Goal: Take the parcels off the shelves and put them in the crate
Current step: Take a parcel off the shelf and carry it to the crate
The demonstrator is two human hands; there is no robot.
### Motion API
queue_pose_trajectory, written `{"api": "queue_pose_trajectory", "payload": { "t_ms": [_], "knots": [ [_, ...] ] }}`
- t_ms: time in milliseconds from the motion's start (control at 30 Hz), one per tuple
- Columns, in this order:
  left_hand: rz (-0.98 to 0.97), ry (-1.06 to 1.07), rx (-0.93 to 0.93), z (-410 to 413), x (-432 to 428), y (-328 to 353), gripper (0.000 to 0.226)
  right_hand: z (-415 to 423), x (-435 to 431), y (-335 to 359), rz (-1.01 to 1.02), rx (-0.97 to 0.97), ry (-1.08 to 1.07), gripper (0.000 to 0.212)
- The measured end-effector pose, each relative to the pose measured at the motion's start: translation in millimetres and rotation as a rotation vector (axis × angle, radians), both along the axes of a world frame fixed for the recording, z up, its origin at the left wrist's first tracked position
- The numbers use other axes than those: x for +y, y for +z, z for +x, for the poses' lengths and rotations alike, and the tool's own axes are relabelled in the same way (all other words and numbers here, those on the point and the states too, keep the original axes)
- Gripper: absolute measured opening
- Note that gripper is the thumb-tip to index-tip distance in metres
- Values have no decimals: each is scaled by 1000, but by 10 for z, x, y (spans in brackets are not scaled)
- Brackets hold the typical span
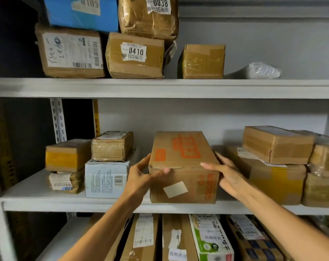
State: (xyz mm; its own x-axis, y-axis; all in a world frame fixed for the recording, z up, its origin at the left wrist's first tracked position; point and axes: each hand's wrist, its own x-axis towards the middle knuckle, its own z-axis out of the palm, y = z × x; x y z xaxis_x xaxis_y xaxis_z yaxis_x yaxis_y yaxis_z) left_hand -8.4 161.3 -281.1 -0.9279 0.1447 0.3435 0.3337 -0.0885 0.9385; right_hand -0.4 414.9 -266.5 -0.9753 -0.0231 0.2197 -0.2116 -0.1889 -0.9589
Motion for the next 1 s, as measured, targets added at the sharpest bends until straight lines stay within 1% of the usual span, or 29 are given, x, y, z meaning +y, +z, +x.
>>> {"api": "queue_pose_trajectory", "payload": {
  "t_ms": [33,100,167,233,367,500,567,633,733,800,867,900,933,967,1000],
  "knots": [
    [15,14,-11,-50,-4,-14,76,-64,-24,-19,-1,-3,-12,56],
    [19,33,-58,-157,-35,-54,68,-164,-72,-83,37,-29,-6,56],
    [7,43,-85,-259,-74,-116,65,-235,-113,-164,68,-52,13,57],
    [-21,79,-82,-328,-95,-180,67,-304,-121,-225,70,-53,7,55],
    [-82,150,-68,-403,-88,-219,84,-395,-129,-252,57,-36,14,56],
    [-87,193,-64,-450,-92,-176,73,-487,-205,-251,39,-12,21,47],
    [-207,294,63,-459,-125,-115,63,-537,-260,-235,43,-8,24,46],
    [-399,391,258,-453,-188,-6,59,-595,-317,-224,27,-9,39,45],
    [-717,362,435,-471,-281,197,62,-672,-441,-234,5,-9,36,40],
    [-907,307,464,-484,-309,297,57,-728,-551,-254,-5,-28,15,39],
    [-1017,241,453,-475,-295,351,51,-747,-613,-246,-13,-66,22,44],
    [-1052,219,442,-469,-278,363,51,-741,-615,-224,6,-91,40,49],
    [-1076,211,429,-468,-260,369,54,-719,-597,-186,64,-109,55,56],
    [-1095,213,418,-462,-236,381,55,-678,-567,-132,177,-112,56,61],
    [-1115,221,409,-456,-210,393,56,-628,-535,-74,330,-100,38,63]
  ]
}}
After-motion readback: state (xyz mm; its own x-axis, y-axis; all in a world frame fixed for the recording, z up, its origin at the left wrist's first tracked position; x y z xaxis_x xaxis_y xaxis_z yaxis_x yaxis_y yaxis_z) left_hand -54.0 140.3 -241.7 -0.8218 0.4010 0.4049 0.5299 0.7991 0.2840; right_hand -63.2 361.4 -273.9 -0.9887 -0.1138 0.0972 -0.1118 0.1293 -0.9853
